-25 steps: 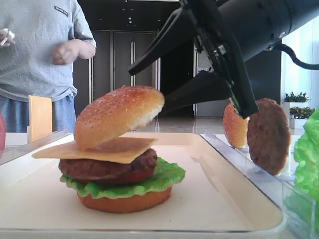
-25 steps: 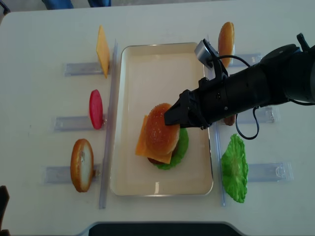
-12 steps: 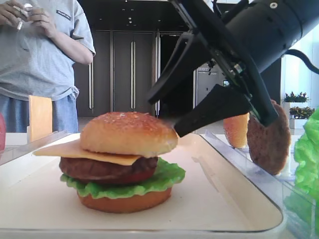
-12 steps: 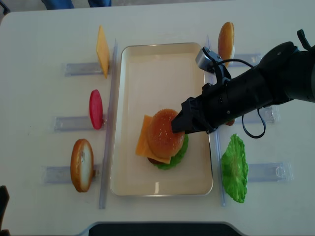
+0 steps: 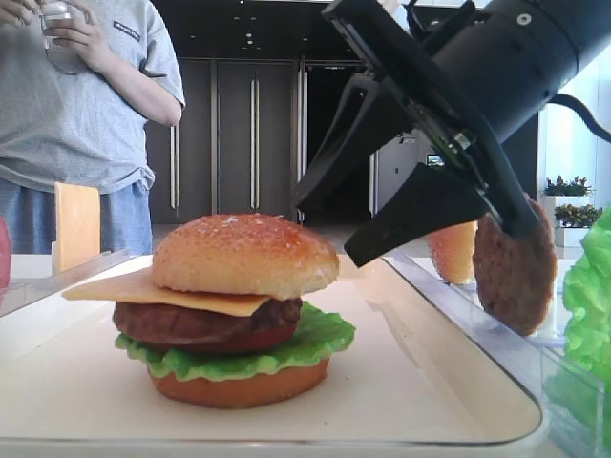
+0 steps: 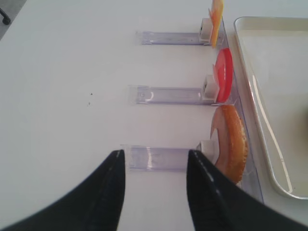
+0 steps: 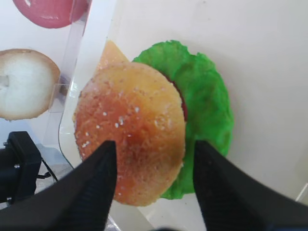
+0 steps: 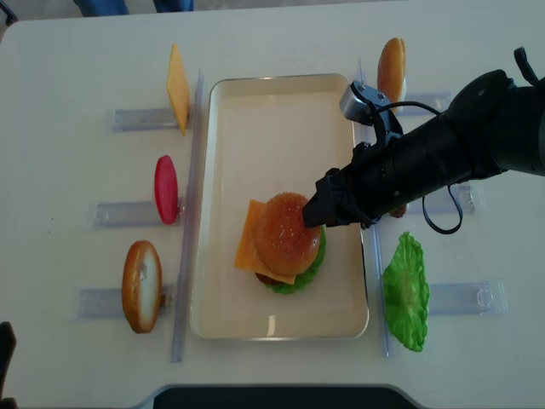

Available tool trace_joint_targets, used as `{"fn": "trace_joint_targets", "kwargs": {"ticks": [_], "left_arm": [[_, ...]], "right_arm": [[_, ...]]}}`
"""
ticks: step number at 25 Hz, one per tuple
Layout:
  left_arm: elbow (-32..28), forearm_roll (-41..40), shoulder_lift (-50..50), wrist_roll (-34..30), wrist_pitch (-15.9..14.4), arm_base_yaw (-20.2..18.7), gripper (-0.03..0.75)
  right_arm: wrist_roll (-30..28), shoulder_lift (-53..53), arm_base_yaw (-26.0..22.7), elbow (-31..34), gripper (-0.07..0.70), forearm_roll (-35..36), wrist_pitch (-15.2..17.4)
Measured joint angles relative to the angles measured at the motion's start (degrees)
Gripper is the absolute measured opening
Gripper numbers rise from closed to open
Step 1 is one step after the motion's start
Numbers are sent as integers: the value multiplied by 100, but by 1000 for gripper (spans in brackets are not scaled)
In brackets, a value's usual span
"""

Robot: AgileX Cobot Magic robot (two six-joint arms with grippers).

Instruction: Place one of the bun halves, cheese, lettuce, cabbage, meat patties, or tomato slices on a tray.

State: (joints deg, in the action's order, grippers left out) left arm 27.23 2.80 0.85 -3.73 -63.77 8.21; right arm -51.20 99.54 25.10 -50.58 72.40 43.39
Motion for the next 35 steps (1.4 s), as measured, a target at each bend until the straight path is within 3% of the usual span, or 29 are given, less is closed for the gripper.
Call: {"fn": "trace_joint_targets", "kwargs": {"ticks": [6,11,15,21,23,25,35], "left_arm": [[0,0,0,0,0,0,327],[0,0,0,0,0,0,327],[0,0,0,0,0,0,327],[0,0,0,0,0,0,327],[0,0,0,0,0,0,327],[0,0,0,0,0,0,327],[0,0,0,0,0,0,327]], "right_arm": [[467,-261,2,-484,377,-784,-58],[1493,-777,2,-973,377,-2186,149],[2598,-1045,2,-1401,377,-3793,741],[4311,-1220,2,-1971,377,-6382,2007],[4681,-1252,-3,-2100,377,-7163,2388],[4937,-1277,-10,-2151,377,-7628,2562],[5120,-1277,-43,-2163,377,-7812,2656]]}}
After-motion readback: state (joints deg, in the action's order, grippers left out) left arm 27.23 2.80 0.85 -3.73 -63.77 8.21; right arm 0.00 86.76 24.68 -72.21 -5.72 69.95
